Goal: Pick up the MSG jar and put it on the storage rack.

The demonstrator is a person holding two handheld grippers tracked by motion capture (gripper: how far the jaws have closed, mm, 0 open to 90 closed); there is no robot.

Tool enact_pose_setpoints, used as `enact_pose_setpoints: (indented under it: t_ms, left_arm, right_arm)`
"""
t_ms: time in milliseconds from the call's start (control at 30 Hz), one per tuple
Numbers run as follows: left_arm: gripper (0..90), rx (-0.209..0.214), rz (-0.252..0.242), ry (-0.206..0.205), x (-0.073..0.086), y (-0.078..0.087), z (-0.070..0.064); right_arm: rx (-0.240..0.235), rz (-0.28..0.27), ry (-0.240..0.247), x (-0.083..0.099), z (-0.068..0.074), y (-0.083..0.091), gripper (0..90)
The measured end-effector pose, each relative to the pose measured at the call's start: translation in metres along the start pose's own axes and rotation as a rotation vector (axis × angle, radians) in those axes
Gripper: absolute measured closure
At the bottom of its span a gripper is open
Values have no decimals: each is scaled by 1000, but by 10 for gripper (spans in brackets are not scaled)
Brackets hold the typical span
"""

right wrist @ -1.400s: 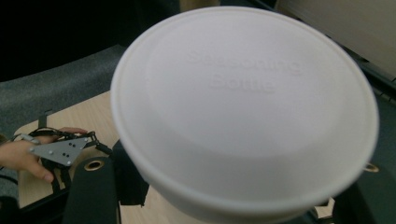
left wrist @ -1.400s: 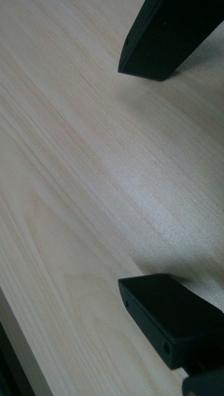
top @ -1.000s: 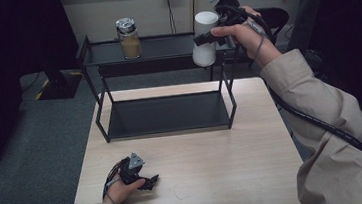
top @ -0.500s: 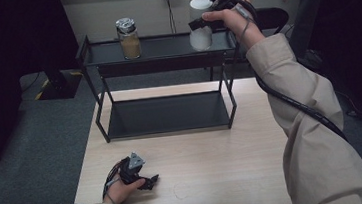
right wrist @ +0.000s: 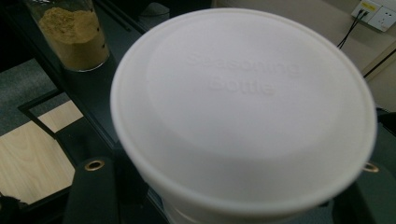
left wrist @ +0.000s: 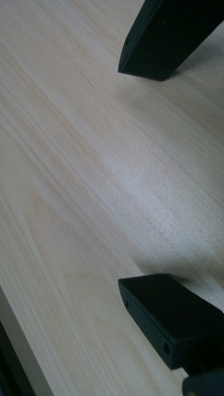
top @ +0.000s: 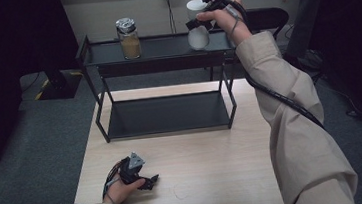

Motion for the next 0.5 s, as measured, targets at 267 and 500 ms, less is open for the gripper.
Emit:
enact_pose_setpoints:
  t_ms: [267, 500]
  left_arm:
    - [0, 0, 0, 0, 0, 0, 0]
    - [0, -1, -2, 2, 0, 0, 0]
  right_arm:
    - [-12, -3, -22, 2, -3, -6, 343]
    - [-22, -8, -40, 3, -6, -11, 343]
Point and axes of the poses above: each handheld gripper's, and its own axes: y roughly backward along the jaws, x roughly out of its underside, z roughly to its left, the point moved 9 cm from there along -y, roughly forward along the jaws, and after that the axes turned 4 degrees about y, right-handed, at the moved point
